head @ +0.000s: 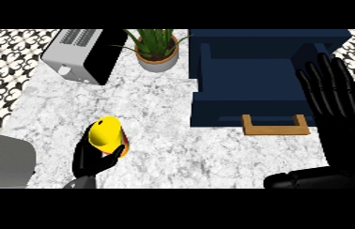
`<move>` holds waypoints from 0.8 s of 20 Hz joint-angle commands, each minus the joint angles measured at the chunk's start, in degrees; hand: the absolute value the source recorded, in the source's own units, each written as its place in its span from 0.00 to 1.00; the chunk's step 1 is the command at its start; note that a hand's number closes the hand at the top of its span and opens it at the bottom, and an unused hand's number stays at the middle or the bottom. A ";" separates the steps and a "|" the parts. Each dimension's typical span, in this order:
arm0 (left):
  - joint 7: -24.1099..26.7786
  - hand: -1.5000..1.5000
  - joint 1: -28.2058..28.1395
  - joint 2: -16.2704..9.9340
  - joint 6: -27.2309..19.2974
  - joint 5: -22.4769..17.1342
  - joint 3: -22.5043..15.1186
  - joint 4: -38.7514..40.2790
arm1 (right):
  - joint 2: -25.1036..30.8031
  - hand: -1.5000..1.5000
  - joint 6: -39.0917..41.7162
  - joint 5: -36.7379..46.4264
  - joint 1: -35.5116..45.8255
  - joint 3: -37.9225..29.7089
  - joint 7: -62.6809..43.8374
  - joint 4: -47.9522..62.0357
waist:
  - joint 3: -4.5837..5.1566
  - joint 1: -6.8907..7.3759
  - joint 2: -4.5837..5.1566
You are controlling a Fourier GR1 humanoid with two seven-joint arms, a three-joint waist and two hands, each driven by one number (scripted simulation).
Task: Pick up the cup, place it into the drawer and close the drawer
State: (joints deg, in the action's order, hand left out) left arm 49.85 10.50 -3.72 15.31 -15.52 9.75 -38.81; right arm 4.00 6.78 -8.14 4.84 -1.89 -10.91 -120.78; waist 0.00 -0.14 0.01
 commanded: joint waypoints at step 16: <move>7.86 1.00 6.11 -3.65 -0.87 0.50 1.84 1.91 | 1.42 0.00 2.08 -2.35 -1.29 -2.87 1.45 0.48 | -0.01 0.09 -0.07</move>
State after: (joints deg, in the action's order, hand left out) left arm 55.84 17.04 -7.45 12.76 -14.55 12.05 -33.10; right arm 4.94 7.99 -9.10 4.74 -3.46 -9.96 -120.33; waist 0.03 -0.26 0.04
